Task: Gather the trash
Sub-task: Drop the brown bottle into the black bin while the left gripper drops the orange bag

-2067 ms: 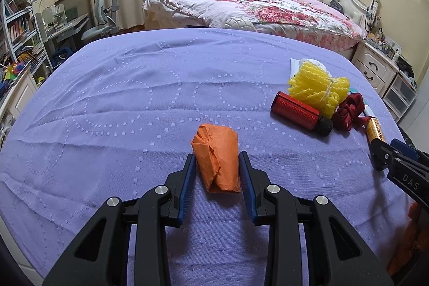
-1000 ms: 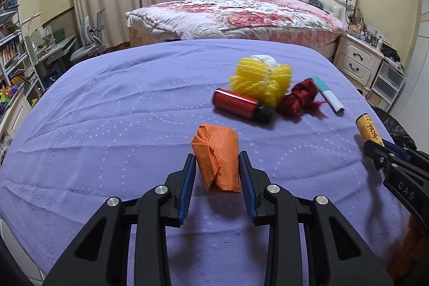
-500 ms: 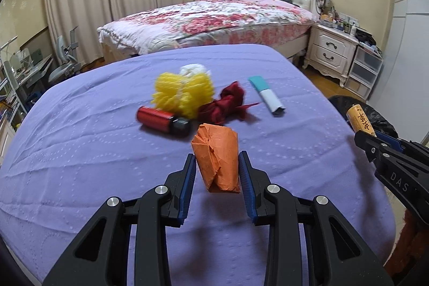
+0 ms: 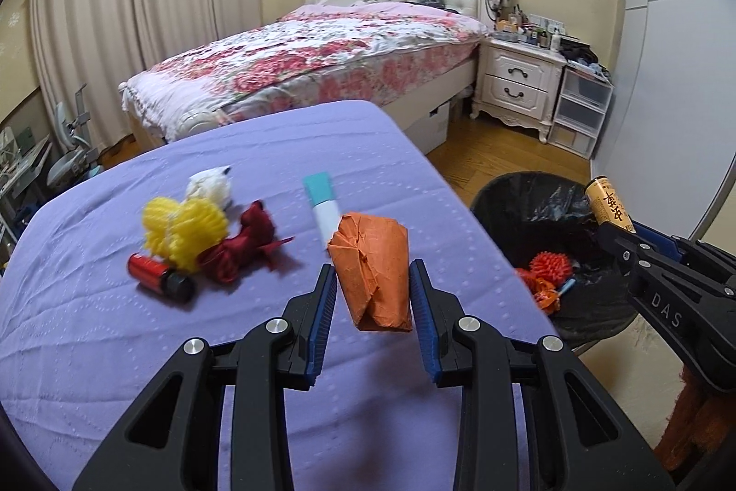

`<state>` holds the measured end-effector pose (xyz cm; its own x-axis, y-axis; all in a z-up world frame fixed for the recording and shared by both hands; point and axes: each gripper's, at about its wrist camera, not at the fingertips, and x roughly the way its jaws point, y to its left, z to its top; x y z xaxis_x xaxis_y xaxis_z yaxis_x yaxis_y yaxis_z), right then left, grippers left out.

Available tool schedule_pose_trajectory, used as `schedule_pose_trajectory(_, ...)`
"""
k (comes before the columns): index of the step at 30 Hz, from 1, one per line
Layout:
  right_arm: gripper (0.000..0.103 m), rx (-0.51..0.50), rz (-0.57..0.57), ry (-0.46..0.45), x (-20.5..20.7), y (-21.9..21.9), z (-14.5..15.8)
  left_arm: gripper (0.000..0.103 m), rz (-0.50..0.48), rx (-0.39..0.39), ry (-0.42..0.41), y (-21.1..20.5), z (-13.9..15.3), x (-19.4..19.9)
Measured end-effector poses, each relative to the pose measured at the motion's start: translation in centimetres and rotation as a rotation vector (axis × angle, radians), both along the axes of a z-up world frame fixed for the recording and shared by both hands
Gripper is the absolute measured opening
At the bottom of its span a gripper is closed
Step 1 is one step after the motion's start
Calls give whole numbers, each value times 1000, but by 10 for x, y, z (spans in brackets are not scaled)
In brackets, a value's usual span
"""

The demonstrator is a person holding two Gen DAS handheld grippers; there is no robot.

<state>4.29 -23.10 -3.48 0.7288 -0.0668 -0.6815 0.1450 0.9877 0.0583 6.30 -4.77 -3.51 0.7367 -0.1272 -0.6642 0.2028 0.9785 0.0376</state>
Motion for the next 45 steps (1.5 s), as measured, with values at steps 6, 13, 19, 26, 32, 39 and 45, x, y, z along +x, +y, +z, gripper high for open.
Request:
schedule_pose_trajectory(6,23,-5,-47,-9,2,-21,0,33,-43,11,-2,-29,2,11)
schedule_pose_trajectory(13,23,27,-101,-7,9,-49,-4,33,-81,27,-8,-60,1,25)
schedule_pose_trajectory(19,23,22,-148,11,17,-67,-11,33,-113,41,-5,-83,0,37)
schedule_pose_trajectory(26,23,20,-185,36,25,-82,-21,33,-147,67,-6,-108,-6,48)
schedule_pose_trajectory(32,24,29,-193,58,32,-89,-31,33,-160,86,7,-119,-14,57)
schedule_pose_trajectory(39,27,24,-206,76,38,-93,-40,43,-164,102,22,-128,-19,65)
schedule_pose_trajectory(45,39,25,-232,61,36,-98,-38,71,-138,101,15,-124,-19,67)
